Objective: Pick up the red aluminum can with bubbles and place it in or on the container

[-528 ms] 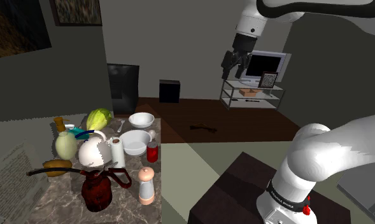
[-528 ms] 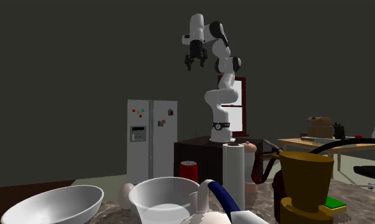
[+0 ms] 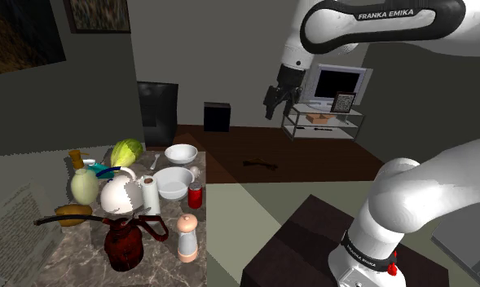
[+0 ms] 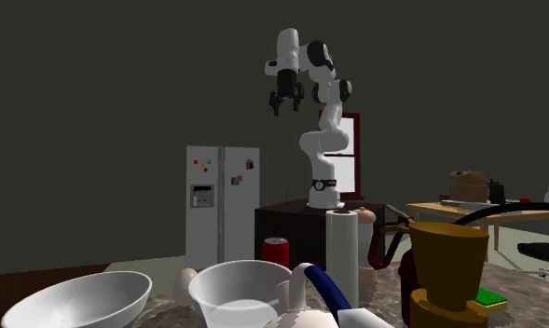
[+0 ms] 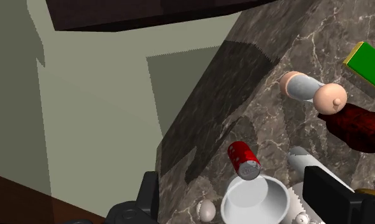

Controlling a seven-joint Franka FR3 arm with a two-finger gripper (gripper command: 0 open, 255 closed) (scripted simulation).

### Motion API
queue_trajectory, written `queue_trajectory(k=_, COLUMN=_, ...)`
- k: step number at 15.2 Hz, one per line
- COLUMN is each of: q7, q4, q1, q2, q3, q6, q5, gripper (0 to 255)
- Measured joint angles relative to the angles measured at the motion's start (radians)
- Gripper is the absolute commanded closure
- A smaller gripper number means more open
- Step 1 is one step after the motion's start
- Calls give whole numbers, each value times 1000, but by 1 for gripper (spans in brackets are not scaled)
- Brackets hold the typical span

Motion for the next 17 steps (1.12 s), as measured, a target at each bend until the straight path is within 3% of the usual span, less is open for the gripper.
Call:
queue_trajectory(k=7, q7=37, q4=-51, q1=21, q2=183, q3=39, q6=234, q5=15, gripper=0)
queue_trajectory(k=17, q7=98, q4=-4, q1=42, q2=535, q3=91, q6=539, q5=7, gripper=0)
